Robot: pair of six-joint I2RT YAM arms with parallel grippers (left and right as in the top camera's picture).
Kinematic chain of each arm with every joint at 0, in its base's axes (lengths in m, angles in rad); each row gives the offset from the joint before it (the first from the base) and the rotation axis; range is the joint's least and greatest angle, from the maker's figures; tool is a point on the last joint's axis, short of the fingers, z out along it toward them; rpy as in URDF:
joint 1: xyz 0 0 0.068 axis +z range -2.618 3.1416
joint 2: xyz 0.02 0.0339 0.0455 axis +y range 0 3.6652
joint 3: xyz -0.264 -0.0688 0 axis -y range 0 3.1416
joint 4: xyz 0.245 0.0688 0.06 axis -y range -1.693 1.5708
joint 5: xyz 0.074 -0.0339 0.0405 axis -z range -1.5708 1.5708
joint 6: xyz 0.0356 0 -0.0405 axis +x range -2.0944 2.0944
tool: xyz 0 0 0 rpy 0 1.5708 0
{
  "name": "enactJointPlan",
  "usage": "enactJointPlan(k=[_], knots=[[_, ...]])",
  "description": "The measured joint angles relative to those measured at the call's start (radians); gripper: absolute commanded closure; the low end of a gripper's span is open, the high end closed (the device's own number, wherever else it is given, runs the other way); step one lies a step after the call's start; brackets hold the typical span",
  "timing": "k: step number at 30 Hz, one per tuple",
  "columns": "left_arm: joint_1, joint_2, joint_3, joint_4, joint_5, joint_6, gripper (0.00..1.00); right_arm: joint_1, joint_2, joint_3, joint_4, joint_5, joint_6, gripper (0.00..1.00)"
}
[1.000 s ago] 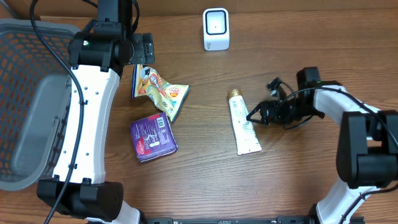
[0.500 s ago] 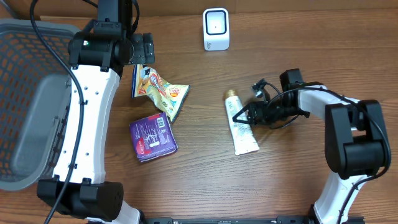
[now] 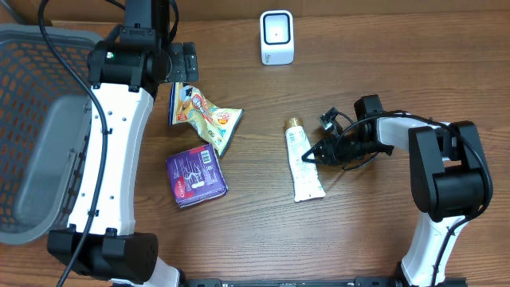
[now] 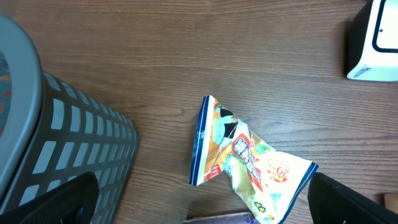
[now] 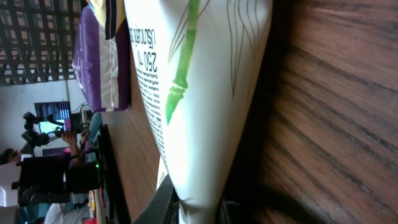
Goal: Scan the item barcode
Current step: 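Grasp the tube body with the right gripper, then lift the white-green tube and hold it in front of the scanner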
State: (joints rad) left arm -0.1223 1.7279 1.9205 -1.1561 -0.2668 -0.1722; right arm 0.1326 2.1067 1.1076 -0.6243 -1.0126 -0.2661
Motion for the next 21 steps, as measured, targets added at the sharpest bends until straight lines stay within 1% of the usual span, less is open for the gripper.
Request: enactJointPlan(k=[5,14,18,21], knots=[[0.0,0.0,0.0,0.0,0.0,0.0,0.0,0.0,0.0,0.002,-0.045,-0.017,0.0,0.96],[0.0,0.0,0.0,0.0,0.0,0.0,0.0,0.007,-0.013,0.039,-0.232,-0.002,-0.056,0.96],[0.0,0.0,0.0,0.0,0.0,0.0,0.0,0.011,-0.079,0.066,-0.302,0.05,-0.063,0.96],[0.0,0.0,0.0,0.0,0.0,0.0,0.0,0.012,-0.154,0.111,-0.349,0.053,-0.067,0.96]])
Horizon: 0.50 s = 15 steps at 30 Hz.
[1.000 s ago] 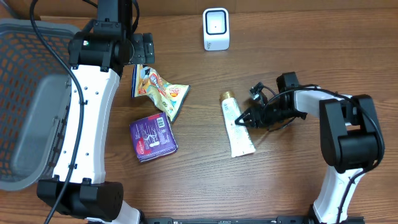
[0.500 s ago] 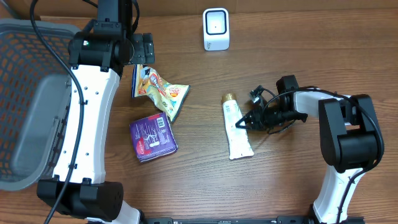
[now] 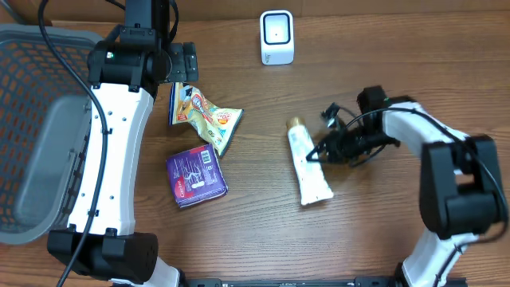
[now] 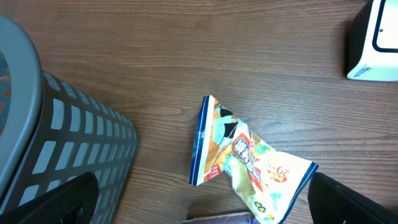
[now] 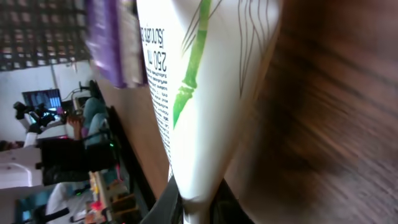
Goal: Scan the item barcode
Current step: 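Lift the white-green tube and hold it in front of the scanner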
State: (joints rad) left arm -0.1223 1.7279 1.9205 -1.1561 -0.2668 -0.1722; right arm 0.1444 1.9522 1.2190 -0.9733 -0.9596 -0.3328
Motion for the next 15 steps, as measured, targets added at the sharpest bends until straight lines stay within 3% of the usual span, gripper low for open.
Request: enactJointPlan(k=[8,15], knots=[[0.0,0.0,0.0,0.0,0.0,0.0,0.0,0.0,-0.183,0.147,-0.121,-0.068,-0.002,0.96],[0.0,0.0,0.0,0.0,0.0,0.0,0.0,0.002,-0.202,0.15,-0.138,-0.064,0.0,0.96]])
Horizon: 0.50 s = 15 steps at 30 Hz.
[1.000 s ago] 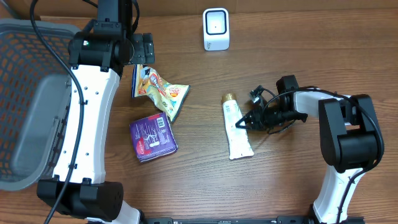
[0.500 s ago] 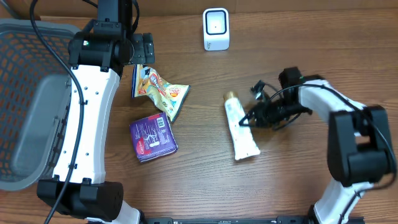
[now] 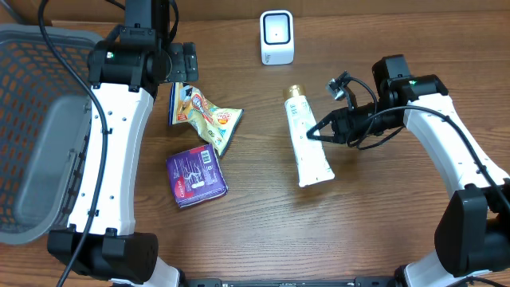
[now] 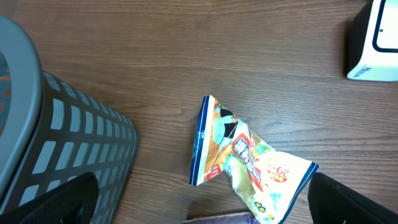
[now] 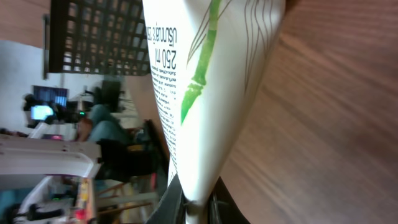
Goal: Scan the item barcode
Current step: 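Lift the white-green tube and hold it in front of the scanner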
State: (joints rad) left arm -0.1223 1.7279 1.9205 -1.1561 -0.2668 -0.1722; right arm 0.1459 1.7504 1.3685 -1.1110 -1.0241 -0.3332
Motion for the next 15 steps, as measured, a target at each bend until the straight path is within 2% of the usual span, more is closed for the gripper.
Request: enactJointPlan(k=[4,10,15], knots=[[0.0,0.0,0.0,0.0,0.0,0.0,0.0,0.02,0.0,-0.001,0.172,0.144,0.046,0.96],[0.0,0.0,0.0,0.0,0.0,0.0,0.0,0.127,0.002,-0.003,0.506,0.583,0.103,0.96],[0.0,0.0,0.0,0.0,0.0,0.0,0.0,0.2,0.011,-0.003,0.729,0.831,0.116,0.96]])
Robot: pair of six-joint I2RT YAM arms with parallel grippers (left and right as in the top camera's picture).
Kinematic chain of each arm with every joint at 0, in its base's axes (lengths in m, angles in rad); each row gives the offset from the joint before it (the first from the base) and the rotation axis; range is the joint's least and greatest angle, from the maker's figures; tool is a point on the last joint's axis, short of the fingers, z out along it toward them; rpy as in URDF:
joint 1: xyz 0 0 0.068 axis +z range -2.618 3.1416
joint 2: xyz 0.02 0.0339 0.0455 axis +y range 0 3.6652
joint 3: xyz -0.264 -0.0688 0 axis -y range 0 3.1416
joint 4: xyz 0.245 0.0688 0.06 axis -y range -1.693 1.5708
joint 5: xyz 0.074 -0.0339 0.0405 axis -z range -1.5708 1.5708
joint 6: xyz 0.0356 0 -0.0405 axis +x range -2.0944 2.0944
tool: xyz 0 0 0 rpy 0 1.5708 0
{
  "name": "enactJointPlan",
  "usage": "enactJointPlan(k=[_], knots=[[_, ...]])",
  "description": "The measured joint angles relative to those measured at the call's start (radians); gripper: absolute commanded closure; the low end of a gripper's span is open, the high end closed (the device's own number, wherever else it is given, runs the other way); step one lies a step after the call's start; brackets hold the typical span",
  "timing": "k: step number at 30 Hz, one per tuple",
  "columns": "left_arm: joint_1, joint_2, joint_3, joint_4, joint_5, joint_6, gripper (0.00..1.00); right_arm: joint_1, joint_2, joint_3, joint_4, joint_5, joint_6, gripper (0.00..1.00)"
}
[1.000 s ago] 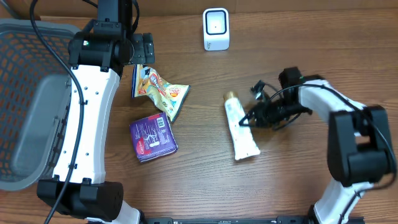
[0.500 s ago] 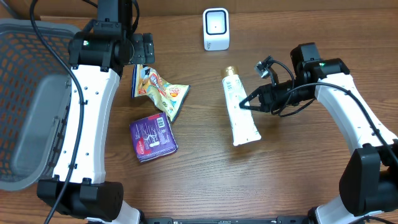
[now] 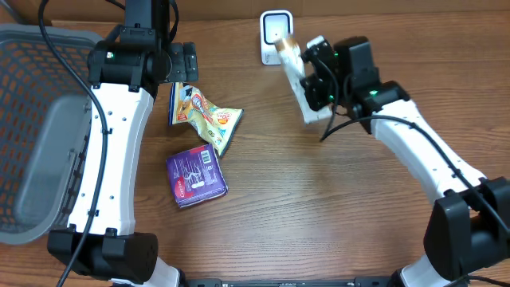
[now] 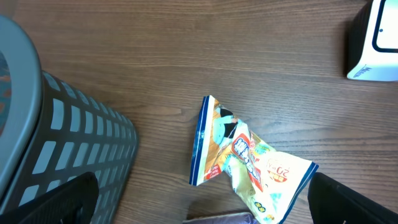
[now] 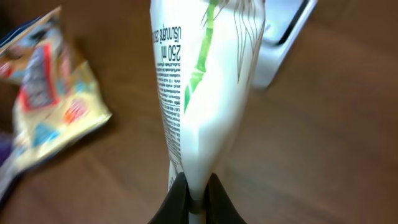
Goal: Scan the item barcode
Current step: 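Lift the white-green tube and hold it in front of the scanner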
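My right gripper (image 3: 318,104) (image 5: 194,198) is shut on the crimped end of a white tube (image 3: 300,78) (image 5: 205,81) with a green bamboo print. It holds the tube above the table at the back. The tube's gold cap end points at the white barcode scanner (image 3: 276,33) (image 5: 281,45) and reaches just in front of it. My left gripper (image 3: 180,65) (image 4: 199,214) stands open over the snack bag, its dark fingers (image 4: 59,200) at the lower corners of the left wrist view with nothing between them.
A colourful snack bag (image 3: 204,116) (image 4: 247,160) (image 5: 46,102) lies left of centre. A purple packet (image 3: 196,176) lies in front of it. A grey mesh basket (image 3: 32,48) (image 4: 68,127) fills the left side. The scanner also shows at the right edge (image 4: 375,41).
My right gripper, still shut on the tube, has moved from over the table's middle to the back and turned. The tube's cap end is now at the scanner. The left arm is unchanged.
The tube first lay on the table right of centre with my right gripper shut on its crimped end. Then it sat a little further right, then further back with the arm stretched out, and now it is held at the scanner. The left arm stayed still throughout.
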State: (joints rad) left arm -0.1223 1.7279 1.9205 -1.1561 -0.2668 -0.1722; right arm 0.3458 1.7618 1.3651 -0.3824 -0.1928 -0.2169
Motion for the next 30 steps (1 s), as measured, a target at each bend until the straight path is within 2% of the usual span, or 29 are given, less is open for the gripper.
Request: enactJointPlan(k=[7,15,23,30], knots=[[0.0,0.0,0.0,0.0,0.0,0.0,0.0,0.002,0.077,0.0,0.342,0.205,-0.034,0.96],[0.0,0.0,0.0,0.0,0.0,0.0,0.0,0.003,0.292,0.0,0.75,0.388,-0.238,0.96],[0.0,0.0,0.0,0.0,0.0,0.0,0.0,0.002,0.417,0.0,0.949,0.489,-0.494,0.96],[0.0,0.0,0.0,0.0,0.0,0.0,0.0,0.007,0.42,0.0,0.975,0.465,-0.613,0.96]])
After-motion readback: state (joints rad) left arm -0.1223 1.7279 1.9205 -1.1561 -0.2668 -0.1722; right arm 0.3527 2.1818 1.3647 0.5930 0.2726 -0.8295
